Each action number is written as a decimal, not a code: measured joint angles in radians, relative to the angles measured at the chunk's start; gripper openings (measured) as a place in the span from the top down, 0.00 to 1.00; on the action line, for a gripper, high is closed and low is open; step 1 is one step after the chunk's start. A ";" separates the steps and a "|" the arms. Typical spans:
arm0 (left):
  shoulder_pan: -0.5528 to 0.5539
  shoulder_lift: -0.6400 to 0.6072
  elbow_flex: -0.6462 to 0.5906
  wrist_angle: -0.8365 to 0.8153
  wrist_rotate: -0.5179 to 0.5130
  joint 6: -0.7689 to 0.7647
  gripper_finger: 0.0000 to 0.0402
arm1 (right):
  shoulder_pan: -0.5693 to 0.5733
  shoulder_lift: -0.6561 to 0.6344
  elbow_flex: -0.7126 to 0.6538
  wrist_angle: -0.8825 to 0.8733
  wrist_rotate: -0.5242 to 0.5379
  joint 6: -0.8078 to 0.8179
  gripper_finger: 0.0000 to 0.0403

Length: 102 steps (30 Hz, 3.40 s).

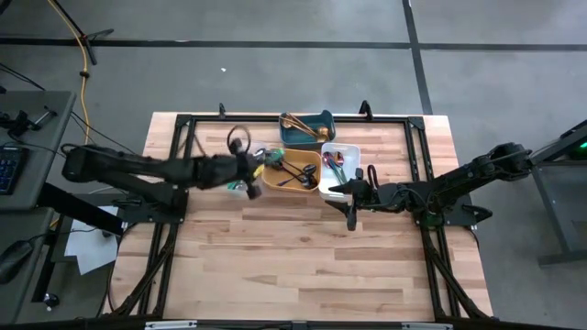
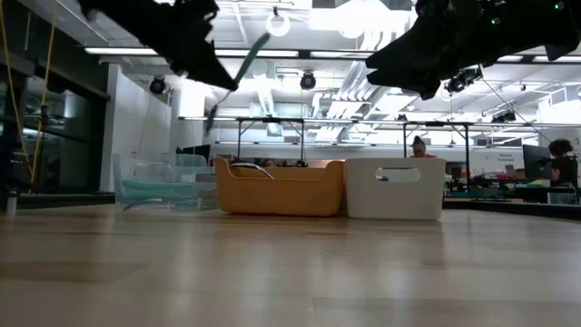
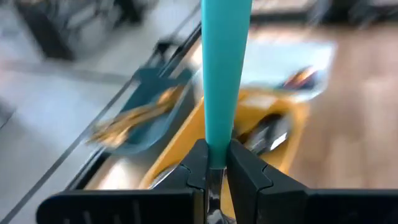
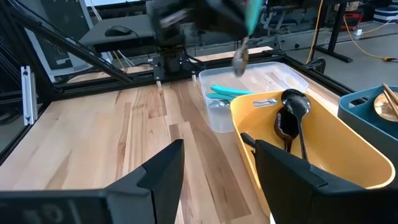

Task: Sort silverware by color (type)
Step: Put the turquoise blue spoon into the transparent bin, then return to Home Position

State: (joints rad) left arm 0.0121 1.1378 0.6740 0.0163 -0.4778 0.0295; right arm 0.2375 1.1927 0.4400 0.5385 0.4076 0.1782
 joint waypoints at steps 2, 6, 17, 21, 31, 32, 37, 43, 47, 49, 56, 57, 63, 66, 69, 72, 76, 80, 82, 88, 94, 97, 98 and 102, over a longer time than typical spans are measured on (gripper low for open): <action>0.056 -0.004 0.078 -0.183 -0.007 -0.015 0.94 | 0.000 0.000 0.000 0.000 0.000 0.000 0.53; 0.179 0.009 0.204 -0.450 0.000 -0.056 0.94 | 0.000 0.000 0.000 -0.002 0.000 0.007 0.53; 0.362 0.094 0.240 -0.702 0.264 -0.265 0.94 | 0.000 0.000 0.000 -0.013 0.000 0.034 0.53; 0.349 0.151 0.240 -0.694 0.340 -0.309 0.94 | 0.000 0.000 0.000 -0.028 0.000 0.056 0.53; 0.355 0.273 0.239 -0.737 0.344 -0.403 0.94 | 0.001 0.000 0.000 -0.043 0.000 0.087 0.53; 0.355 0.280 0.239 -0.739 0.348 -0.412 0.94 | 0.001 0.000 0.000 -0.043 0.000 0.087 0.53; 0.355 0.300 0.239 -0.783 0.363 -0.430 0.94 | 0.001 0.000 0.000 -0.048 -0.006 0.093 0.53; 0.355 0.303 0.239 -0.795 0.363 -0.430 0.82 | 0.001 0.000 0.000 -0.048 -0.006 0.093 0.53; 0.355 0.303 0.239 -0.797 0.361 -0.429 0.73 | 0.001 0.000 0.000 -0.048 -0.005 0.091 0.53; 0.355 0.303 0.241 -0.804 0.361 -0.427 0.70 | 0.001 0.000 0.000 -0.048 -0.005 0.086 0.53; 0.363 0.295 0.325 -0.843 0.359 -0.381 0.64 | 0.001 0.000 0.000 -0.048 -0.005 0.083 0.53; 0.364 0.287 0.343 -0.842 0.357 -0.372 0.64 | 0.001 0.000 0.000 -0.048 -0.005 0.083 0.53; 0.343 0.186 0.349 -0.654 0.355 -0.324 0.64 | 0.001 0.000 0.000 -0.048 -0.021 0.085 0.53; 0.288 0.110 0.272 -0.463 0.376 -0.282 0.64 | 0.001 0.000 0.000 -0.048 -0.041 0.083 0.53; 0.217 0.039 0.163 -0.241 0.405 -0.253 0.64 | 0.001 0.000 0.000 -0.048 -0.042 0.083 0.53; 0.140 -0.017 0.049 -0.036 0.426 -0.222 0.64 | 0.001 0.000 0.000 -0.042 -0.042 0.075 0.53; 0.036 -0.062 -0.098 0.253 0.426 -0.177 0.64 | 0.001 0.000 0.000 -0.023 -0.042 0.075 0.53; -0.042 -0.069 -0.230 0.545 0.418 -0.128 0.64 | 0.001 0.000 0.000 -0.003 -0.044 0.074 0.53; -0.064 -0.070 -0.283 0.664 0.413 -0.108 0.64 | 0.001 0.000 0.000 -0.001 -0.046 0.070 0.53; -0.062 -0.092 -0.333 0.725 0.398 -0.113 0.64 | 0.001 0.000 0.000 0.007 -0.047 0.048 0.53; -0.034 -0.114 -0.333 0.707 0.395 -0.114 0.64 | 0.001 0.000 0.000 0.011 -0.049 0.037 0.53; -0.031 -0.124 -0.333 0.708 0.395 -0.108 0.64 | 0.001 0.000 0.000 0.011 -0.049 0.028 0.53; -0.031 -0.126 -0.333 0.707 0.395 -0.105 0.64 | 0.001 0.000 0.000 0.011 -0.049 0.026 0.53; -0.031 -0.136 -0.333 0.708 0.395 -0.103 0.64 | 0.001 0.000 0.000 0.011 -0.049 0.026 0.53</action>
State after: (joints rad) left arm -0.0185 1.0021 0.3408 0.7240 -0.0826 -0.0733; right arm 0.2386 1.1927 0.4400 0.5495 0.3584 0.2043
